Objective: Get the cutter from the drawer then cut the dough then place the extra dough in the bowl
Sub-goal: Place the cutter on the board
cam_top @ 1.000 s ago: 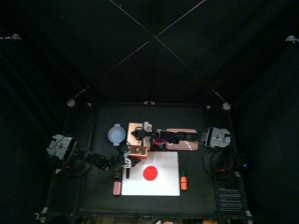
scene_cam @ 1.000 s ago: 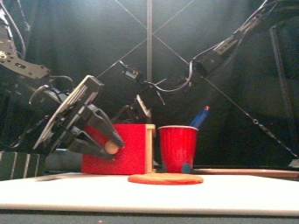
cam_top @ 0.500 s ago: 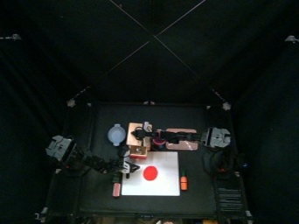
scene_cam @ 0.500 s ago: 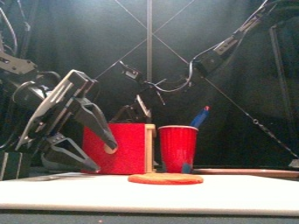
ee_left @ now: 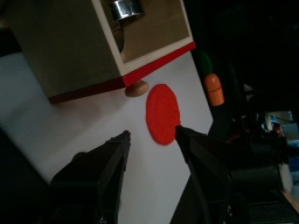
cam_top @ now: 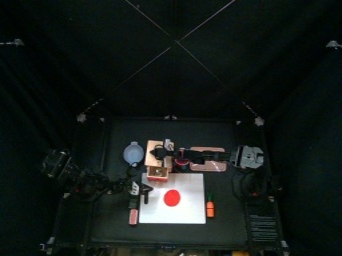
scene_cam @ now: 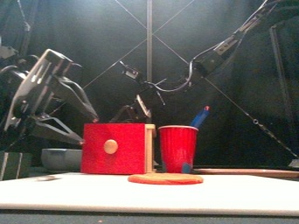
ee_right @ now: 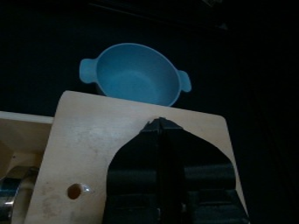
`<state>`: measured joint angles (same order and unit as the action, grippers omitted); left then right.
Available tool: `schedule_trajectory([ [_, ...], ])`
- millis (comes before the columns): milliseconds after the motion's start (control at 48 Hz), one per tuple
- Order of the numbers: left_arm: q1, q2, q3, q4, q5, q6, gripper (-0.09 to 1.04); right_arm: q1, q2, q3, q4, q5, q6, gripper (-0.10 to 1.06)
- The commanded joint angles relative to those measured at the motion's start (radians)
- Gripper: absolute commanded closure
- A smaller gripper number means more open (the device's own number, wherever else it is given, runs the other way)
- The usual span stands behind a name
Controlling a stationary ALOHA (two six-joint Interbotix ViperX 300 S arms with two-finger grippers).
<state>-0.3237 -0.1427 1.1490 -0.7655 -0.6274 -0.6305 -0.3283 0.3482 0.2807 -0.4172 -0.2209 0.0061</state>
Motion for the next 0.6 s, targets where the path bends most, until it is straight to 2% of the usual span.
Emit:
schedule_trajectory([
  [21,0.003,-0.103,0.040,0.064,-0.048,0.014,0.11,0.002,-0.026,-0.008,0.023,0.021,0.006,1.01],
  [104,0.018,-0.163,0.074,0.137,-0.107,0.054,0.12,0.011,-0.043,-0.009,0.049,0.044,0.006,1.01],
  [188,0.080,-0.202,0.097,0.201,-0.156,0.121,0.12,0.032,-0.072,-0.006,0.075,0.075,0.006,1.01],
  [375,0.249,-0.239,0.095,0.318,-0.176,0.337,0.12,0.100,-0.150,-0.002,0.126,0.158,0.008,1.01],
  [500,0.334,-0.239,0.086,0.368,-0.179,0.462,0.12,0.150,-0.202,-0.005,0.199,0.287,0.006,1.01],
  [604,0.385,-0.239,0.084,0.390,-0.181,0.538,0.12,0.176,-0.224,-0.002,0.268,0.383,0.006,1.01],
])
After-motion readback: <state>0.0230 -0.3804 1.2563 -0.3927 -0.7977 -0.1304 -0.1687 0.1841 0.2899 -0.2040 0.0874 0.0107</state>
